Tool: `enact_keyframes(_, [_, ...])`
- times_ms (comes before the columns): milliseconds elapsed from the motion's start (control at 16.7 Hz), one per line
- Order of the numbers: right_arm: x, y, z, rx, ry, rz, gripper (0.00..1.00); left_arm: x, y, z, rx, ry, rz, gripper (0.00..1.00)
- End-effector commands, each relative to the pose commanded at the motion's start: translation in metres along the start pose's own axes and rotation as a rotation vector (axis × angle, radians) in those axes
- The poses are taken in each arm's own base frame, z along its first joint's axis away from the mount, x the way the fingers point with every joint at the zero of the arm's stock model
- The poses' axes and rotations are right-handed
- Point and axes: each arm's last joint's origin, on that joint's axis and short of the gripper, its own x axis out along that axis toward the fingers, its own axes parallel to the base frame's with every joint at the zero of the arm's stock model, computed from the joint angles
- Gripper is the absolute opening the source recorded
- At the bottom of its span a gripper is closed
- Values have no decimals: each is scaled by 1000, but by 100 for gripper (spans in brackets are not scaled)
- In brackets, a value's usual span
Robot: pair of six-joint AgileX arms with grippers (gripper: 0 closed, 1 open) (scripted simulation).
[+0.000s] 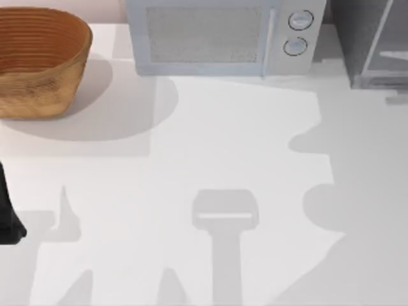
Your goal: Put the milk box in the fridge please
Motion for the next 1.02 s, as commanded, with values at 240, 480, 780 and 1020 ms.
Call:
enact_keyframes(240, [22,-15,-41,4,-2,3,0,0,0,0,0,0,0,100])
enact_keyframes(480, [26,-18,-49,5,-4,4,0,0,0,0,0,0,0,100])
enact_keyframes(780, [29,-15,-50,8,2,9,0,0,0,0,0,0,0,100])
enact_keyframes(1020, [61,-18,-46,5,-4,8,0,0,0,0,0,0,0,100])
